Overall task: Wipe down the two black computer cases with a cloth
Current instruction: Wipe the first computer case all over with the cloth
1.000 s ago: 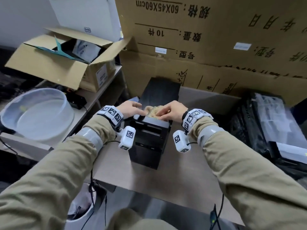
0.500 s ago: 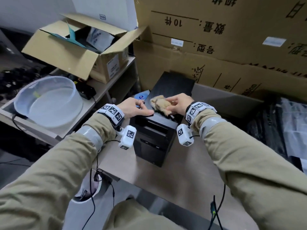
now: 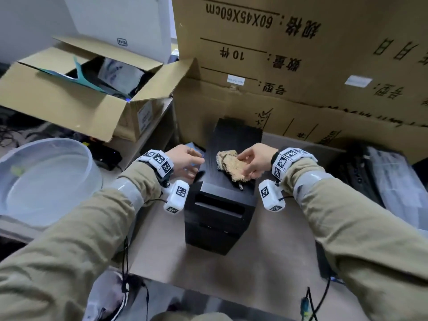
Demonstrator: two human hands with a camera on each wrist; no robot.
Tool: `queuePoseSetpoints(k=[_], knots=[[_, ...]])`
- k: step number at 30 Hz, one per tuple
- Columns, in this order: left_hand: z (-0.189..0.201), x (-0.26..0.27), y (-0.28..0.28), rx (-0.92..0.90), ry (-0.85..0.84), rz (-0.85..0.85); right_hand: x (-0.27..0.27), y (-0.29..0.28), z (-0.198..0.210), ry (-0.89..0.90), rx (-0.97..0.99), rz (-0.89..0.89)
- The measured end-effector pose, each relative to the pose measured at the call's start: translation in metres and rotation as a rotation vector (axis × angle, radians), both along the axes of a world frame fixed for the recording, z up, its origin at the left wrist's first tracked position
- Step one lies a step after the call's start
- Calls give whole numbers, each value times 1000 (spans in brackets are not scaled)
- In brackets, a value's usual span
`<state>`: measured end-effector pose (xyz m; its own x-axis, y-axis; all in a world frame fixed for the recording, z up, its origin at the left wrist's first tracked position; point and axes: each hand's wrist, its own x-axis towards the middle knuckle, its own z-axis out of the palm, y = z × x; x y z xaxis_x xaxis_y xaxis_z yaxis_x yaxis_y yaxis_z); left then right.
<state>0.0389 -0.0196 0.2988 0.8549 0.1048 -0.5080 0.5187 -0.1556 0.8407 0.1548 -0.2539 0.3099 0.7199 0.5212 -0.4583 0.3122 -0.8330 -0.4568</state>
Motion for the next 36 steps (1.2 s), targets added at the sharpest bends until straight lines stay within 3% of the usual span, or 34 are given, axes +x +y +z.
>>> queuePoseSetpoints(k=[5,10,21,28,32,36], knots=[[-11,30,10,23,35,-115,15,23,7,42,103,87],[-13,62,21,-52,37,-171,49,55,-4,-18,32,221],[-28,108,21,22,60,-109,146,76,-21,-215,32,44],[-24,106,20,11,83,-83,142,89,-11,-146,66,117],[-21,102,21,88,77,-123,108,92,-15,-76,116,150],[-13,87,17,209,5,-139,84,78,-15,36,146,58]])
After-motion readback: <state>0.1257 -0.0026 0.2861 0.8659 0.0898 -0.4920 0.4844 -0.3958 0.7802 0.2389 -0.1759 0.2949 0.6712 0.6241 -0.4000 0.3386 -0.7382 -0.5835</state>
